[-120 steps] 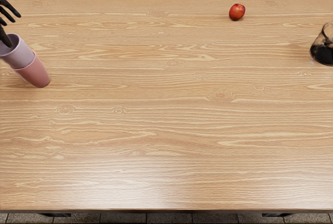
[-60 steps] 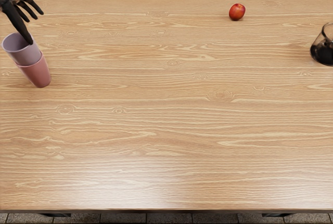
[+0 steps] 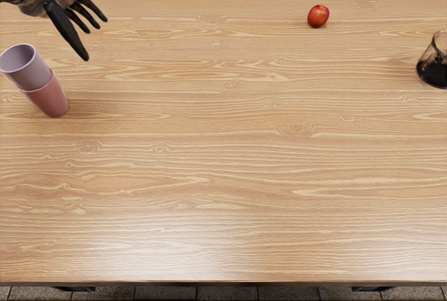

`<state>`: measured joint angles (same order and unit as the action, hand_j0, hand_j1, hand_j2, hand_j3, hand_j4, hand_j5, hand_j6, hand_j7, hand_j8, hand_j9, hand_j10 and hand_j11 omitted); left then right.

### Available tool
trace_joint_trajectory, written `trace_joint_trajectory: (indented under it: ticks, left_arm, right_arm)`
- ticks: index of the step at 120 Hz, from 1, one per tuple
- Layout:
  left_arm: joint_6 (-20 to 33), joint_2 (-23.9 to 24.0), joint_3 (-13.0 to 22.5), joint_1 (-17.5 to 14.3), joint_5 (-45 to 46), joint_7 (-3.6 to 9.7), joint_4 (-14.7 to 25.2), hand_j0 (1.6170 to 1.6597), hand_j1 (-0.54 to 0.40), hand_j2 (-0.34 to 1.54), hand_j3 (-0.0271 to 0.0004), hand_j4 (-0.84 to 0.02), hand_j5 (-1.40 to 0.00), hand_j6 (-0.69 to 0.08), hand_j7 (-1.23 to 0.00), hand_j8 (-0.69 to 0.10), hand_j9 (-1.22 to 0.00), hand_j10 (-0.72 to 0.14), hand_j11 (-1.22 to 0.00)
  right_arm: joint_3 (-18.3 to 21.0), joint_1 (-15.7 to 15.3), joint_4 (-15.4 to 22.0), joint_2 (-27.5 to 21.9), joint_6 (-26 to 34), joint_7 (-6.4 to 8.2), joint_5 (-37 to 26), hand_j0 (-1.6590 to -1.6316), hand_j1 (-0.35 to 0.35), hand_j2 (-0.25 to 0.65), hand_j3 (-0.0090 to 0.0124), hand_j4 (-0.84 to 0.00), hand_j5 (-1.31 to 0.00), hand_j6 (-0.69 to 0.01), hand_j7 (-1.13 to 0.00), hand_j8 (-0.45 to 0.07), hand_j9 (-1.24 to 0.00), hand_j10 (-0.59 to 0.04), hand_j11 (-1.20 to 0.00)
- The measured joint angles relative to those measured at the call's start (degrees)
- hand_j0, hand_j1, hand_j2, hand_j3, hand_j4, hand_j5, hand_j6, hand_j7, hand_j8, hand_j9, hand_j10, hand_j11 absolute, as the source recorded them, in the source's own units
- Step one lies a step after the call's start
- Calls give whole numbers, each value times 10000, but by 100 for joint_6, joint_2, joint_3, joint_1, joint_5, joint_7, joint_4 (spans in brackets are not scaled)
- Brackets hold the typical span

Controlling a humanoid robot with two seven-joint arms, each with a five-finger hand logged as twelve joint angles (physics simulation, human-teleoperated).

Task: Pick up cup and place in cup with left hand

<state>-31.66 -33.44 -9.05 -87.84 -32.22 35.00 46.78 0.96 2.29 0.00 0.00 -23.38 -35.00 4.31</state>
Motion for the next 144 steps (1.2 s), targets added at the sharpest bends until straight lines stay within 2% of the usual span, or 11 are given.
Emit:
trace_joint_trajectory:
  ticks: [9,25,38,54,72,85,97,114,127,134,144]
  left_arm:
    - [-171,-334,-2,18,504,0,286,16580,-62,605,0,-2992,-3864,-2996,-3863,-2995,-3862,-2988,-3861]
    - [-291,-1274,7,82,1410,0,1430,16580,-53,603,0,-2982,-3854,-2984,-3853,-2983,-3852,-2977,-3851]
    - [-320,-1393,17,101,2065,0,2321,16580,-53,602,0,-2978,-3853,-2980,-3852,-2979,-3851,-2974,-3850]
    - [-331,-1429,5,713,2789,0,3233,16581,-68,600,0,-2983,-3865,-2984,-3864,-2983,-3863,-2980,-3863]
    - [-335,-1932,-11,1316,3282,0,3975,16581,-80,601,0,-2988,-3877,-2989,-3876,-2988,-3875,-2986,-3875]
    - [-336,-2145,-106,1917,3387,0,4216,16581,-46,593,0,-2957,-3838,-2957,-3838,-2956,-3837,-2955,-3837]
    - [-338,-2358,-559,2553,3466,0,4299,16580,-26,592,0,-2941,-3819,-2940,-3818,-2940,-3818,-2940,-3817]
    - [-338,-2381,-876,2624,3705,0,4330,16580,1268,375,0,-1860,-2416,-1859,-2415,-1859,-2415,-1860,-2414]
    - [-338,-2425,-934,2766,3931,0,4337,16581,2108,232,0,-1158,-1504,-1157,-1503,-1157,-1503,-1158,-1502]
    - [-338,-2515,-948,3021,4075,0,4341,16581,2404,180,0,-910,-1181,-909,-1181,-909,-1180,-910,-1180]
    - [-339,-2554,-994,3033,4218,0,4338,16581,2706,130,0,-657,-854,-656,-854,-657,-853,-658,-853]
  right_arm:
    - [0,0,0,0,0,0,0,-16581,-3491,-1,0,-4,-1,-6,0,-5,0,-4,0]
    - [0,3,0,0,0,0,0,-16581,-3491,0,0,-3,-1,-5,0,-4,0,-3,0]
    - [0,7,0,0,0,0,0,-16581,-3491,1,0,-3,-1,-5,0,-4,0,-3,0]
    - [0,8,0,0,-3,0,0,-16581,-3491,0,0,-3,-1,-6,0,-5,0,-3,0]
    - [5,9,0,0,-7,0,-5,-16581,-3491,0,0,-3,-1,-5,0,-4,0,-3,0]
    - [2,9,0,0,-8,0,-7,-16581,-3491,0,0,-4,-1,-6,0,-5,0,-3,0]
    - [1,18,0,0,-8,0,-7,-16581,-3491,1,0,-2,-1,-4,0,-3,0,-2,0]
    - [0,31,0,0,-9,0,-6,-16581,-3491,1,0,-2,-1,-4,0,-3,0,-1,0]
    - [0,34,0,0,-9,0,-7,-16581,-3491,1,0,-2,-1,-4,0,-3,0,-1,0]
    - [0,34,0,0,-9,0,-8,-16581,-3491,1,0,-3,0,-4,0,-3,0,-2,0]
    - [0,35,0,0,-9,0,-8,-16581,-3491,1,0,-2,0,-4,0,-2,0,-1,0]
